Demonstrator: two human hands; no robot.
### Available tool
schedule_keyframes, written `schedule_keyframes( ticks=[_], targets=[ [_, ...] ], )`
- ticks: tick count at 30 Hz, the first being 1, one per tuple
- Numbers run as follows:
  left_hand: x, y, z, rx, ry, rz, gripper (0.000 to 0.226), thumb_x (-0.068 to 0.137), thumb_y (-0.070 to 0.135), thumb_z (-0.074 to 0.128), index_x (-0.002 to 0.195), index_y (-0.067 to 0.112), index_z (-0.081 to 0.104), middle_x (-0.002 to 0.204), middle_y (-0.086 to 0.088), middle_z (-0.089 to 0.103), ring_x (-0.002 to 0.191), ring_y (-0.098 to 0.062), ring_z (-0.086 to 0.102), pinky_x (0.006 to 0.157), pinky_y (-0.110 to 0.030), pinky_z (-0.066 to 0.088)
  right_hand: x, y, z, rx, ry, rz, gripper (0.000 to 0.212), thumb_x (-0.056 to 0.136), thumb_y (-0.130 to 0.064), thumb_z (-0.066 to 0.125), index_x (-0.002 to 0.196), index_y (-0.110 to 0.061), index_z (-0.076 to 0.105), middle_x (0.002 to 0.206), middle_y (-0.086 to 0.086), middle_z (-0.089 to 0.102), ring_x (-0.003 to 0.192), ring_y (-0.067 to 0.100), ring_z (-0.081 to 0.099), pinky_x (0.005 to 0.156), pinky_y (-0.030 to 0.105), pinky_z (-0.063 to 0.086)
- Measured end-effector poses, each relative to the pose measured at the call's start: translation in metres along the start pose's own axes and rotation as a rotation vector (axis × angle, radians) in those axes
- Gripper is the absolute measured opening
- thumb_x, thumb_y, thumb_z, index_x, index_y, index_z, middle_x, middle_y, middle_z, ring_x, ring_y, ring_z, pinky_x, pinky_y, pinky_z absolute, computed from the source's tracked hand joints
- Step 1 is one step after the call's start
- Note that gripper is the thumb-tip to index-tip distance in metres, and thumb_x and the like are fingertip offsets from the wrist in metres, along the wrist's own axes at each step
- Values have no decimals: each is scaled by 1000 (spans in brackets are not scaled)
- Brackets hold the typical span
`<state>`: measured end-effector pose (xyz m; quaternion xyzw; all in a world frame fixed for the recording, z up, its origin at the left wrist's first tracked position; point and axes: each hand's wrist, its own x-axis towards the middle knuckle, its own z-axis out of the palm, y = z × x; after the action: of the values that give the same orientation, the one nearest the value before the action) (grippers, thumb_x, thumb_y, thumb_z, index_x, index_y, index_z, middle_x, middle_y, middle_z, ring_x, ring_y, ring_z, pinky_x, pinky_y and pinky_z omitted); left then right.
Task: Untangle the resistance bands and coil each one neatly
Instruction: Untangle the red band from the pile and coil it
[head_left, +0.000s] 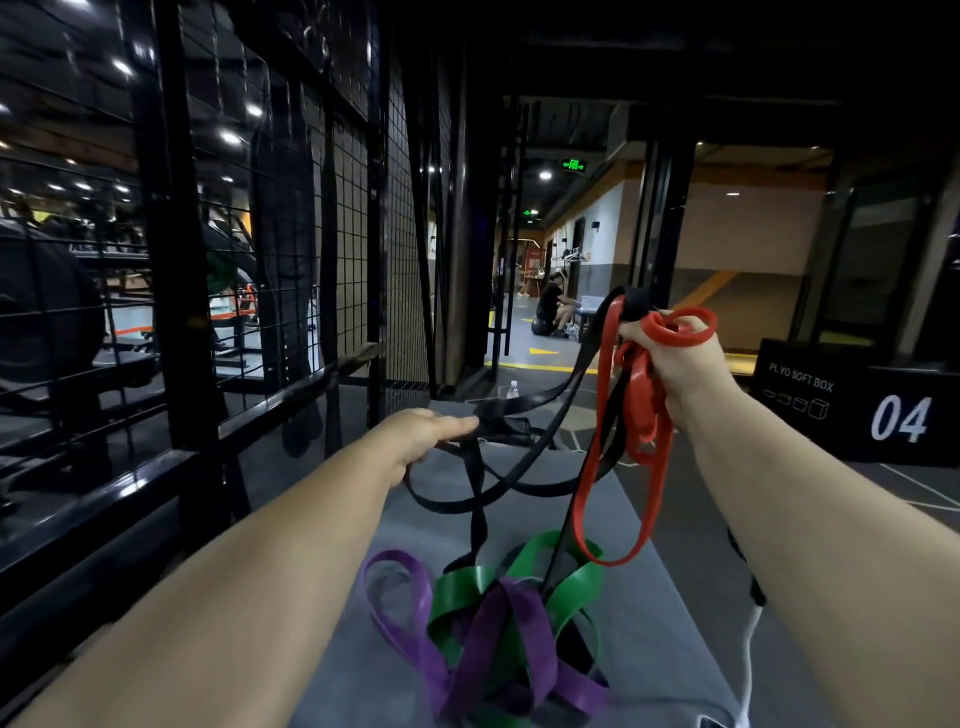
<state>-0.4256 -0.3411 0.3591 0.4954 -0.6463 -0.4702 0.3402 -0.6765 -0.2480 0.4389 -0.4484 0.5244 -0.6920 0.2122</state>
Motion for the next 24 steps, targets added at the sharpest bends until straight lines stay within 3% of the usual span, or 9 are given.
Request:
schedule_keyframes(
  ticks=[4,7,9,13,15,17,20,24],
  targets=[
    [-6,2,0,309,-36,17,46,81,32,75,122,14,62,123,-7,60,118,-26,53,100,-33,40,-4,-4,2,7,-1,-3,13,83,-15,73,90,-7,65,68,7,67,62,27,66,71,47,60],
    [-11,7,0,629,-45,15,25,87,14,62,112,12,64,113,-6,58,106,-23,54,90,-29,44,-6,-6,0,19,25,-8,11,84,-19,72,87,-12,64,73,5,67,70,26,67,76,44,60],
    [-10,6,-2,680,4,38,17,87,12,58,103,15,64,104,-5,59,98,-23,55,87,-31,46,-5,-10,-1,33,54,-21,10,85,-21,71,87,-15,63,77,4,68,74,24,68,80,43,59],
    [-3,4,-12,522,196,54,20,92,17,55,112,14,54,105,-7,62,94,-24,57,83,-36,47,1,-28,-6,24,68,-59,20,82,-24,73,95,-13,64,80,6,69,75,26,68,83,49,58],
    [0,7,-12,248,183,21,27,94,16,55,118,14,45,103,-8,64,91,-23,58,84,-38,50,3,-37,-7,-19,63,-84,25,81,-26,74,99,-11,65,84,8,70,81,29,71,84,50,58],
    [-4,13,-9,-24,138,5,24,98,18,51,119,13,41,92,-7,63,84,-20,58,72,-36,54,2,-41,-8,-41,65,-86,28,83,-26,73,103,-10,65,94,12,72,90,32,72,84,48,58],
    [-7,12,-4,-44,76,81,27,100,25,49,121,8,46,84,-5,53,75,-16,50,62,-28,47,-1,-44,-7,-44,76,-75,22,84,-27,72,99,-13,64,102,13,72,92,31,71,86,46,57],
    [-15,1,8,15,-81,131,8,100,24,47,101,16,50,81,-5,46,74,-17,45,66,-30,41,-5,-52,-6,16,87,-51,29,83,-28,73,106,-14,63,100,8,72,89,26,70,83,42,56]
  ],
)
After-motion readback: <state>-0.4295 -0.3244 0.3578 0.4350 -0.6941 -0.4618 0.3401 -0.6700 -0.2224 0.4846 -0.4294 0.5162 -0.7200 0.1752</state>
